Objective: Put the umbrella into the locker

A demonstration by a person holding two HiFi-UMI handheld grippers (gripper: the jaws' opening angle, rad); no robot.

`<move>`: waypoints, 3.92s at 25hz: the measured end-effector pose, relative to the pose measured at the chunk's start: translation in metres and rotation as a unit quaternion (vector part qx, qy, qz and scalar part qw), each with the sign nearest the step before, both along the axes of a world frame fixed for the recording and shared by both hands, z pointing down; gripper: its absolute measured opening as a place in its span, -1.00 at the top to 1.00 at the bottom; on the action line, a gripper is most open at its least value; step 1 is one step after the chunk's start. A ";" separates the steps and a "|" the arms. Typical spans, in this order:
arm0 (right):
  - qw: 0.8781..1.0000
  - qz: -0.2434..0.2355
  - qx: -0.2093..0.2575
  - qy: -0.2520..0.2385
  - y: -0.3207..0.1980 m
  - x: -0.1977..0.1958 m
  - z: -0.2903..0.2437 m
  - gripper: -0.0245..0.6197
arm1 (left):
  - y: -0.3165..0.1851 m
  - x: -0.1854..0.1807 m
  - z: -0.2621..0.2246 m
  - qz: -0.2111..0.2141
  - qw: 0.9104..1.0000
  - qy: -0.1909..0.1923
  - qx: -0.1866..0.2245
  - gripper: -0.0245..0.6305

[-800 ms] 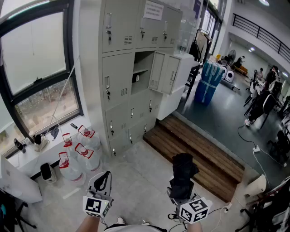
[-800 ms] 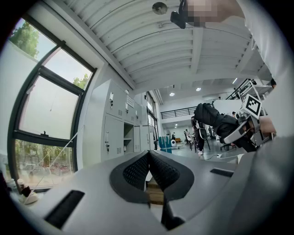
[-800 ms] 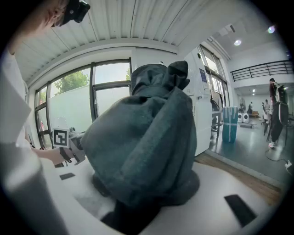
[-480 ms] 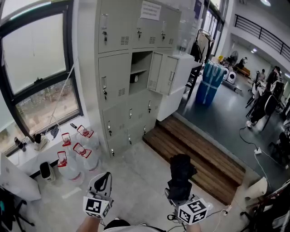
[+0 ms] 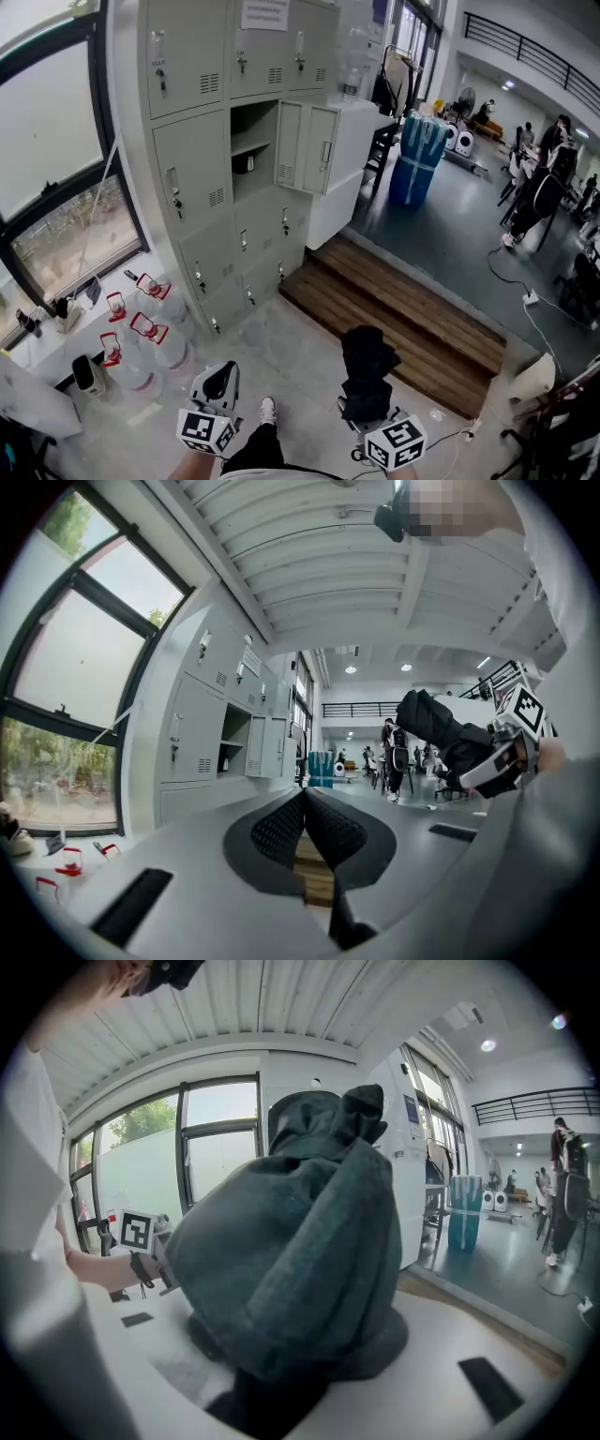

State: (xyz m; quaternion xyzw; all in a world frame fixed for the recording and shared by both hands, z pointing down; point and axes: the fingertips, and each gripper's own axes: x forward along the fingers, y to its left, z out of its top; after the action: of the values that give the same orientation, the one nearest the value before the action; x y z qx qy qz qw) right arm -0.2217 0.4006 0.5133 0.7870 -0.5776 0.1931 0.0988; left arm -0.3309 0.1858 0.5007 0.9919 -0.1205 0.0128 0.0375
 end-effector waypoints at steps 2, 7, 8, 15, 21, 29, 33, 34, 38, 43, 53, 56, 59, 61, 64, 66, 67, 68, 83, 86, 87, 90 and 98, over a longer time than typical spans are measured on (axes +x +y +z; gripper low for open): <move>1.000 0.002 -0.007 0.003 -0.010 0.024 0.007 0.35 | -0.005 0.032 0.006 0.015 1.000 0.004 -0.004 0.86; 1.000 0.003 -0.010 0.002 -0.079 0.103 0.014 0.35 | -0.065 0.121 0.032 0.032 0.999 -0.004 -0.035 0.86; 1.000 0.002 -0.010 0.001 -0.095 0.121 0.013 0.35 | -0.083 0.142 0.036 0.028 0.999 -0.004 -0.043 0.86; 0.999 -0.025 -0.018 0.011 -0.236 0.236 -0.011 0.35 | -0.225 0.264 -0.001 0.013 1.000 0.014 -0.021 0.86; 0.998 -0.053 -0.023 0.010 -0.323 0.299 -0.020 0.35 | -0.291 0.329 -0.002 0.006 1.000 0.007 -0.030 0.86; 0.994 -0.109 -0.009 0.019 -0.402 0.382 -0.029 0.35 | -0.325 0.388 -0.008 -0.018 1.000 0.010 -0.022 0.86; 0.987 -0.162 -0.003 0.020 -0.438 0.416 -0.032 0.35 | -0.347 0.409 -0.005 -0.081 0.996 0.009 -0.038 0.86; 0.984 -0.176 -0.001 0.022 -0.446 0.427 -0.035 0.35 | -0.353 0.417 -0.011 -0.092 0.995 0.013 -0.034 0.86; 0.975 -0.218 0.008 0.038 -0.483 0.463 -0.045 0.35 | -0.374 0.442 -0.039 -0.124 0.992 0.027 0.007 0.86; 0.965 -0.254 0.015 0.057 -0.523 0.488 -0.054 0.35 | -0.379 0.454 -0.034 -0.154 0.988 0.018 0.007 0.86; 0.950 -0.296 0.005 0.102 -0.613 0.497 -0.070 0.34 | -0.387 0.443 -0.049 -0.179 0.983 0.049 0.005 0.86; 0.948 -0.293 0.004 0.127 -0.641 0.497 -0.081 0.34 | -0.393 0.434 -0.047 -0.188 0.981 0.047 -0.005 0.86; 0.946 -0.293 0.003 0.136 -0.666 0.494 -0.088 0.34 | -0.401 0.429 -0.042 -0.195 0.980 0.039 -0.011 0.86; 0.944 -0.297 -0.003 0.142 -0.681 0.491 -0.090 0.34 | -0.403 0.426 -0.043 -0.198 0.979 0.040 -0.009 0.86; 0.940 -0.303 -0.012 0.154 -0.699 0.488 -0.093 0.34 | -0.402 0.424 -0.046 -0.196 0.980 0.040 -0.002 0.86; 0.937 -0.304 -0.018 0.171 -0.709 0.488 -0.094 0.34 | -0.402 0.424 -0.048 -0.193 0.980 0.039 -0.002 0.86; 0.935 -0.304 -0.023 0.182 -0.714 0.489 -0.094 0.34 | -0.402 0.423 -0.048 -0.193 0.980 0.039 -0.003 0.86; 0.933 -0.303 -0.028 0.193 -0.719 0.490 -0.094 0.34 | -0.402 0.421 -0.049 -0.193 0.980 0.039 -0.003 0.86; 0.885 -0.332 -0.075 0.319 -0.786 0.479 -0.103 0.33 | -0.401 0.420 -0.061 -0.202 0.979 0.031 0.009 0.86; 0.876 -0.331 -0.084 0.341 -0.797 0.482 -0.100 0.32 | -0.397 0.422 -0.062 -0.202 0.979 0.028 0.011 0.86; 0.872 -0.331 -0.088 0.351 -0.800 0.483 -0.099 0.32 | -0.396 0.422 -0.062 -0.203 0.979 0.027 0.012 0.86; 0.860 -0.338 -0.100 0.368 -0.808 0.482 -0.097 0.30 | -0.396 0.419 -0.061 -0.212 0.977 0.025 0.011 0.86; 0.852 -0.359 -0.122 0.361 -0.816 0.483 -0.109 0.28 | -0.394 0.413 -0.055 -0.227 0.974 0.021 0.004 0.86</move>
State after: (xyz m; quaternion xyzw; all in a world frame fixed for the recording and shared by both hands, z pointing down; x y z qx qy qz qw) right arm 0.2610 -0.4159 0.4046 0.5208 -0.7154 -0.0852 0.4580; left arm 0.0822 -0.2079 0.4459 0.9389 -0.3416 -0.0171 0.0383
